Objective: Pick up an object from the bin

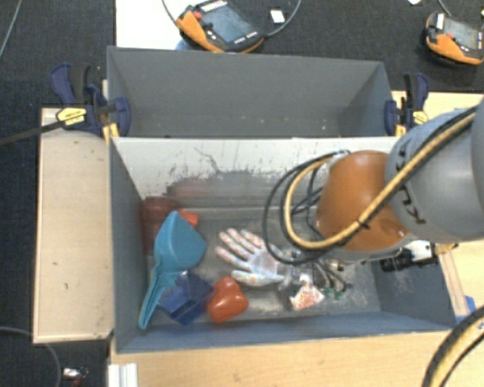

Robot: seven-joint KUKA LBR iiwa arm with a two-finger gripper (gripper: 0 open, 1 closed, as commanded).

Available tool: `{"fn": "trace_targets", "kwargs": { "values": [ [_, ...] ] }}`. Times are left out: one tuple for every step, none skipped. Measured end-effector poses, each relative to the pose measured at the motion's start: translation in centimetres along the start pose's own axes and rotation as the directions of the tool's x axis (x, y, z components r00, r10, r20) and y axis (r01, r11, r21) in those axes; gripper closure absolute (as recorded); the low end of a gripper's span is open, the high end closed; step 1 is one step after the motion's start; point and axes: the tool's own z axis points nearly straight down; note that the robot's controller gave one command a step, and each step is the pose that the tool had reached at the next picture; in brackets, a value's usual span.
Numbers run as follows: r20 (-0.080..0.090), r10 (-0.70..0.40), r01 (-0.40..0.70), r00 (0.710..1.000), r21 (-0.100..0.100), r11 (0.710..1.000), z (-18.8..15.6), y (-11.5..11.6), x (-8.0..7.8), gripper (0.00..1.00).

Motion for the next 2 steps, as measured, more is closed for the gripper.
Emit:
{"fn": "trace_targets", "kwargs": {
  "values": [
    [-0.004, 0.000, 0.000, 1.000, 0.000, 1.000, -2.1, 0.0, 0.1, 1.00],
    [-0.002, -0.001, 0.001, 1.000, 0.000, 1.000, -4.7, 0.0, 0.0, 1.00]
  ]
}}
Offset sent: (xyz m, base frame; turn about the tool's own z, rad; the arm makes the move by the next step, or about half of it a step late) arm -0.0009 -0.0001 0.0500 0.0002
